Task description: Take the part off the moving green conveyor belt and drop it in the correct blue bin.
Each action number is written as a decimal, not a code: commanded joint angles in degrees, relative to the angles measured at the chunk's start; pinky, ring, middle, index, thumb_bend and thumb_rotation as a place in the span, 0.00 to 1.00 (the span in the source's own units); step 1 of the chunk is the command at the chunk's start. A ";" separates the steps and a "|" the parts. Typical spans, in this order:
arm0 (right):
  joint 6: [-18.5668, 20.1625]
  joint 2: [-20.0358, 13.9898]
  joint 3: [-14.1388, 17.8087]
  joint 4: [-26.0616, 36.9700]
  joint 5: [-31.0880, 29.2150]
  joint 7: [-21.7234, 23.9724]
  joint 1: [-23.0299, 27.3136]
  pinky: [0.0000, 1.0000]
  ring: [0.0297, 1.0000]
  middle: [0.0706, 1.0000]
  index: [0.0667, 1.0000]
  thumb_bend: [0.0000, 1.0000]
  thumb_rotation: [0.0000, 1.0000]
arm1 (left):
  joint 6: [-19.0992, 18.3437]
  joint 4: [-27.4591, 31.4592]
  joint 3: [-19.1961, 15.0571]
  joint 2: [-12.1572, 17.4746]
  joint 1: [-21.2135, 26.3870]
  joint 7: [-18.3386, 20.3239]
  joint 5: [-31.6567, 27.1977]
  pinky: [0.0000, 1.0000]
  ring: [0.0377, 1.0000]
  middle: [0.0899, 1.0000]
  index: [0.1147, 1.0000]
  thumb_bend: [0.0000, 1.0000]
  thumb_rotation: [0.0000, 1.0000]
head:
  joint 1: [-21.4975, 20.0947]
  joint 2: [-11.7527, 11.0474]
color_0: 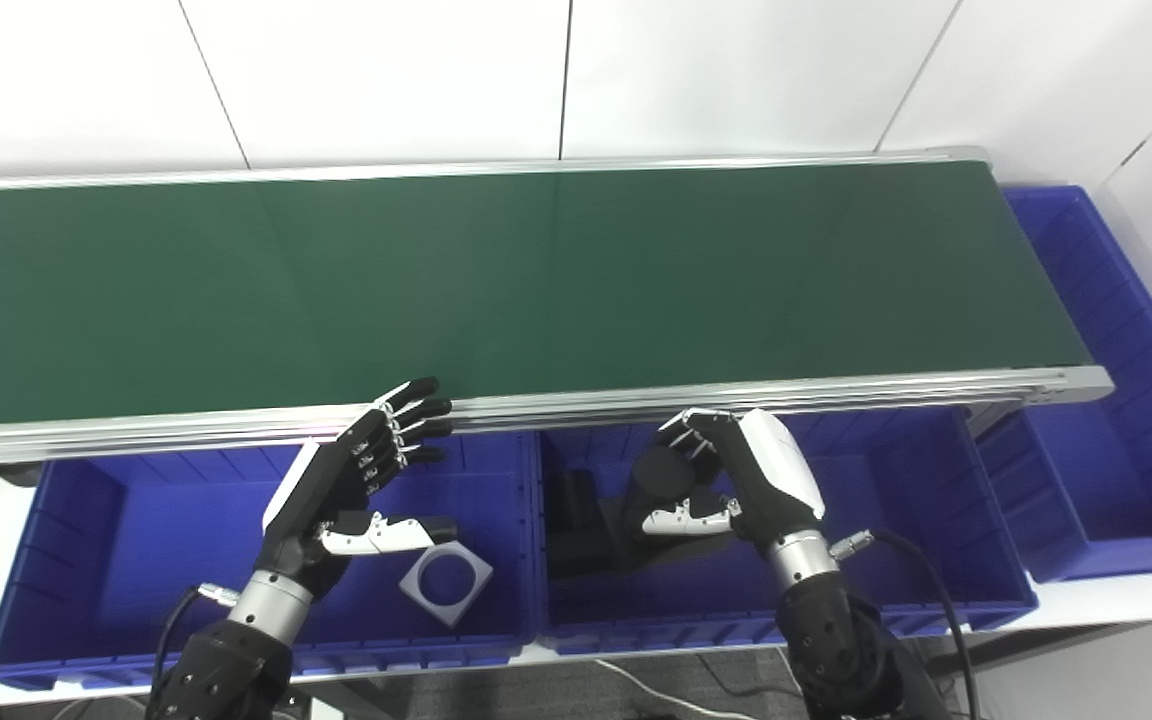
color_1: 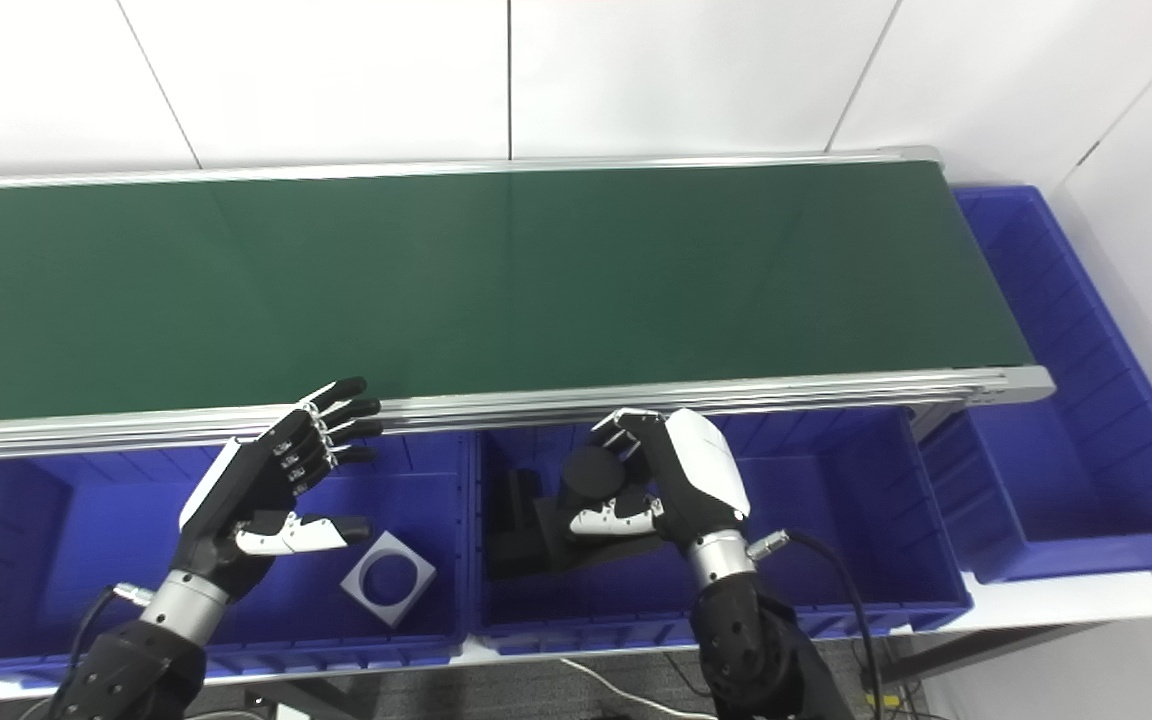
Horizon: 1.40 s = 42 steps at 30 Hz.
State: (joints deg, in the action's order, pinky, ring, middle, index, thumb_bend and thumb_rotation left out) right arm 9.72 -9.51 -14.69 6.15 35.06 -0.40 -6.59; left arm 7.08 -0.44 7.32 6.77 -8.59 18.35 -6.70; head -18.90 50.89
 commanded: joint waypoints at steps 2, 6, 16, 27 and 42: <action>-2.80 -0.13 0.02 1.02 0.06 -1.44 0.55 0.44 0.40 0.44 0.50 0.51 0.00 | 0.42 2.10 -0.25 0.12 0.65 -0.06 -0.90 0.73 0.79 0.81 0.85 1.00 0.20 | 0.17 -0.02; -2.67 -0.19 0.02 1.06 -0.05 -1.48 0.45 0.44 0.40 0.44 0.50 0.51 0.00 | 0.48 2.00 -0.25 0.09 0.74 -0.05 -0.90 0.72 0.79 0.81 0.85 1.00 0.20 | 0.15 -0.16; -2.30 -0.75 -0.06 1.79 -2.24 0.04 0.34 0.43 0.39 0.46 0.50 0.52 0.00 | 0.30 1.86 -0.21 0.08 0.81 0.00 -0.93 0.73 0.79 0.81 0.85 1.00 0.21 | 0.34 -0.20; 6.06 -4.88 -4.01 7.25 2.46 12.14 1.46 0.70 0.75 0.77 0.80 0.93 0.57 | 0.50 1.68 -0.29 0.07 0.91 -0.09 -0.80 0.73 0.79 0.82 0.85 1.00 0.21 | 0.30 -0.31; 8.52 -5.17 -3.46 10.00 2.75 17.12 1.10 0.75 0.84 0.87 0.90 0.99 0.57 | 0.76 1.43 -0.18 -0.03 0.79 -0.19 -0.50 0.72 0.79 0.81 0.84 1.00 0.20 | 1.36 -1.11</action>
State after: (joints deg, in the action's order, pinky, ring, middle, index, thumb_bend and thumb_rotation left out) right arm 17.77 -14.73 -18.69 13.60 38.15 17.01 -5.77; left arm 6.78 -0.47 7.31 6.75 -8.56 18.34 -6.70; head -17.58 49.75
